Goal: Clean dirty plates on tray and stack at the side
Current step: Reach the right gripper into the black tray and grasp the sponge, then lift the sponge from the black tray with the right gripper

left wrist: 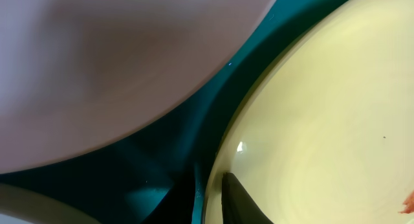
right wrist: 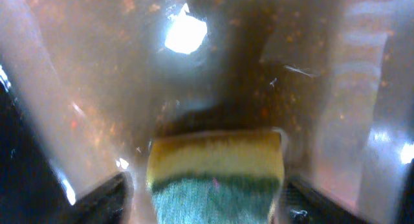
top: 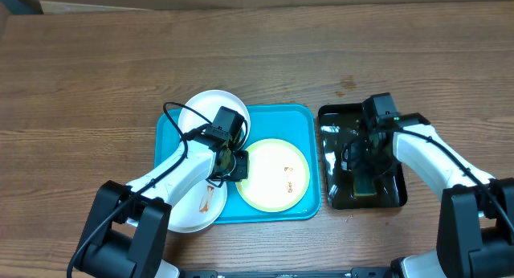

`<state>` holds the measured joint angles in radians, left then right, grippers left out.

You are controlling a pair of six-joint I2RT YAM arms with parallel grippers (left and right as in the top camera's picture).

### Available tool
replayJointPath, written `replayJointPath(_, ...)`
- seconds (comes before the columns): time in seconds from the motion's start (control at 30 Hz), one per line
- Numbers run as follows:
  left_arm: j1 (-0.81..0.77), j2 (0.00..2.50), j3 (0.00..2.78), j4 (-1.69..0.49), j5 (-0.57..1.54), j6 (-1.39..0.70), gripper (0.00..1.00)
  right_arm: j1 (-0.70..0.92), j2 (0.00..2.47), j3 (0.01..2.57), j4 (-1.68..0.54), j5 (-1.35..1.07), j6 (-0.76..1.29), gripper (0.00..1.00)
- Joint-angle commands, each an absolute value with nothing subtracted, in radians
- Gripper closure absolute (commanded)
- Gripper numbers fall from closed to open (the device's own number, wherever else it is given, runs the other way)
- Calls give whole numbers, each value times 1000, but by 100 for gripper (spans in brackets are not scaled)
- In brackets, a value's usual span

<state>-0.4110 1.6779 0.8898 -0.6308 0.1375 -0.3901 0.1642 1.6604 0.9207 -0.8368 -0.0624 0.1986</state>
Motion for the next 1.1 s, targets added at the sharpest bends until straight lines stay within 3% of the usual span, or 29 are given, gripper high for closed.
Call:
replayJointPath(0.0, -416, 1680, 877, -630, 119, -389, 82, 163, 1657, 905, -809, -51, 202, 75)
replayJointPath(0.03, -416, 1680, 877, -630, 119, -389, 82, 163, 1657, 906, -807, -51, 202, 83)
replayJointPath(0.07, -416, 1680, 877, -630, 118, -389, 82, 163, 1657, 906, -805, -50, 202, 86)
replayJointPath(0.13, -416, 1680, 877, -630, 110, -389, 78, 163, 1657, 906, -802, -50, 201, 81)
replayJointPath(0.17, -416, 1680, 877, -630, 104, -390, 75, 163, 1657, 906, -799, -50, 201, 56)
replayJointPath(0.2, -416, 1680, 877, -630, 102, -390, 72, 162, 1657, 906, -795, -50, 201, 25)
replayJointPath(0.27, -416, 1680, 877, -630, 101, -390, 68, 162, 1657, 906, -799, -51, 202, 12)
replayJointPath(0.53, -416, 1680, 877, -630, 67, -390, 67, 162, 1657, 904, -960, -55, 213, 10)
replayJointPath(0.57, -415, 1680, 877, -629, 67, -390, 67, 162, 1657, 904, -963, -56, 213, 13)
replayJointPath(0.63, -416, 1680, 877, -627, 68, -391, 78, 162, 1657, 904, -960, -58, 213, 36)
replayJointPath(0.7, -416, 1680, 877, -627, 68, -398, 91, 162, 1657, 904, -947, -57, 213, 87)
replayJointPath(0.73, -416, 1680, 877, -627, 68, -398, 96, 162, 1657, 905, -937, -57, 212, 96)
replayJointPath(1.07, -416, 1680, 877, -623, 70, -397, 96, 162, 1657, 1166, -1199, -54, 212, 96)
